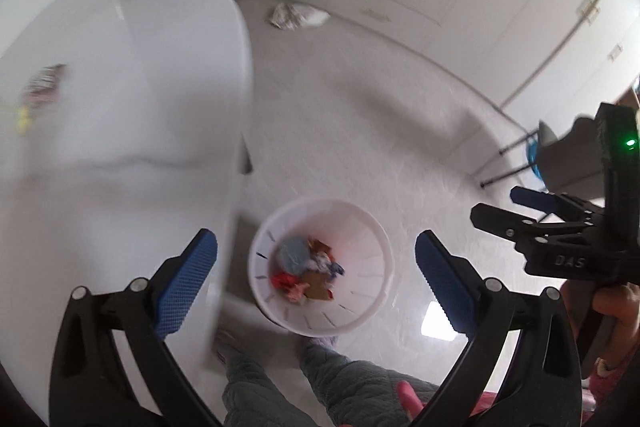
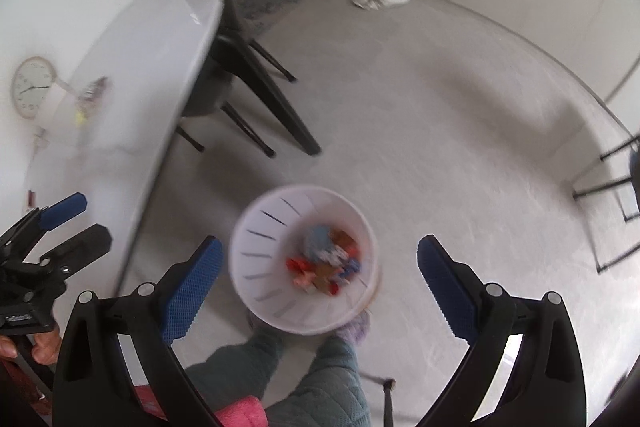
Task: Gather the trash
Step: 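Move both tools back over the table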
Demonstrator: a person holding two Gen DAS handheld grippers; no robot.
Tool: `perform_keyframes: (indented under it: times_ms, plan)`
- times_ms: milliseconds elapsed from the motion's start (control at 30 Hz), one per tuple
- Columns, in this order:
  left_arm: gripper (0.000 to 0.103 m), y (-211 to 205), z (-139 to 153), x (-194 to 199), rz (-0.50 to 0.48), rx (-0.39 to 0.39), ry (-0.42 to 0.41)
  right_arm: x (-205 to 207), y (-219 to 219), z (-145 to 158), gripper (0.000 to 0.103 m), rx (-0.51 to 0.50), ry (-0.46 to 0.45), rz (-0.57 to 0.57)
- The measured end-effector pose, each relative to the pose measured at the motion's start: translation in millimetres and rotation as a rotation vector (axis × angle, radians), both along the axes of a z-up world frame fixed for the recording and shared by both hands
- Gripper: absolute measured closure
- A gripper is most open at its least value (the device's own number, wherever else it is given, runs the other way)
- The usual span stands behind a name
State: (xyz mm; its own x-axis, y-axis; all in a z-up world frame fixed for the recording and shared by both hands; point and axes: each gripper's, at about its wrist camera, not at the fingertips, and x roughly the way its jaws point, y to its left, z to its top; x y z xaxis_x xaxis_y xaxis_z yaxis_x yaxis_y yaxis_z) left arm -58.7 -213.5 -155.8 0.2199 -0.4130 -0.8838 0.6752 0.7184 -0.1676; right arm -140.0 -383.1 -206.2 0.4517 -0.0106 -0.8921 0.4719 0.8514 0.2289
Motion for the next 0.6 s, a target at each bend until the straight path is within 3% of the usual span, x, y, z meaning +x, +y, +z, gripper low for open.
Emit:
perform_keyframes:
  times_ms: [133, 367, 600]
  plan:
    - [0.008, 44.2, 27.9, 19.3, 0.089, -0.014, -0.066, 35.2, 29.6, 17.4, 0.005, 0.013, -0.059, 0.072]
    - [0.008, 149.6, 51.2, 61.8, 0.292, 0.007, -0.128, 124.4, 112.4, 33.1, 0.004, -0.008, -0.100, 0.336]
    - [0.008, 243.8, 50.0, 98.8, 0.479, 0.033, -0.126, 235.7, 225.8, 51.8, 0.004, -0.240, -0.103, 0.857]
